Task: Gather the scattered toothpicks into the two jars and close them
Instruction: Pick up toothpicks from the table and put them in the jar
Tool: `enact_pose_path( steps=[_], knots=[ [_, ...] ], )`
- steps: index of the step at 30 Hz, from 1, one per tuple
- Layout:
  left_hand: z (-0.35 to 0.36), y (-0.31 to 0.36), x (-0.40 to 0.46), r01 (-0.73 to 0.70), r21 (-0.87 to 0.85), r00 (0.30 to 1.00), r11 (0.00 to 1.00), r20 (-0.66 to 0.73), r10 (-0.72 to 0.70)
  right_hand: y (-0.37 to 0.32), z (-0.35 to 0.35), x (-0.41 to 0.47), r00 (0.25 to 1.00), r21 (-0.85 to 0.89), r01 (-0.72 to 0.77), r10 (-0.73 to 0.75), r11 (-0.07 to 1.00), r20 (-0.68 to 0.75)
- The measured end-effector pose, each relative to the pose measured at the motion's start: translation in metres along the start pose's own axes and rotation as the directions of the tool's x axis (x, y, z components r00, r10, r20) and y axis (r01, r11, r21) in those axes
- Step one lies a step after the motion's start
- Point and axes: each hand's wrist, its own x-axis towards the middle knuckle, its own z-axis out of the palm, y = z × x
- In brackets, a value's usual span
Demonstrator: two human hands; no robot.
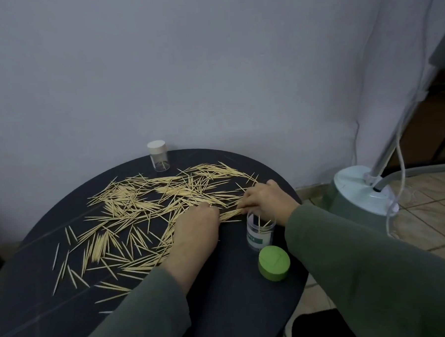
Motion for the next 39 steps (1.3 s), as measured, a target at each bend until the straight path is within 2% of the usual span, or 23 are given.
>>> enact_pose_path(
  steps=[5,12,23,26,33,39],
  knots=[
    [0.001,-0.001,0.001,0.004,0.001,1.000,1.000,-0.014,-0.004,0.003,0.005,-0.003,0.999,0.021,-0.010,0.011,1.000,-0.038],
    [-0.002,-0.003,0.003,0.019,-0.020,0.998,1.000,-0.053,-0.020,-0.002,0.005,-0.001,0.994,0.147,-0.041,0.055,0.988,-0.094],
    [-0.005,-0.009,0.004,0.065,-0.060,0.994,0.996,-0.079,-0.069,-0.005,-0.003,-0.002,0.976,0.047,-0.002,0.013,0.999,-0.218],
    [-0.004,-0.008,0.006,0.097,-0.090,0.992,0.991,-0.071,-0.103,-0.006,-0.007,-0.003,0.978,0.030,-0.022,0.028,0.999,-0.208],
    [-0.003,-0.010,0.007,0.189,-0.317,0.973,0.929,-0.071,-0.222,-0.011,-0.010,-0.001,0.977,0.107,-0.089,0.108,0.990,-0.186],
    [0.000,-0.009,0.008,0.215,-0.511,0.947,0.832,-0.099,-0.306,-0.008,-0.012,-0.003,0.933,0.353,-0.172,0.267,0.920,-0.242]
  ],
)
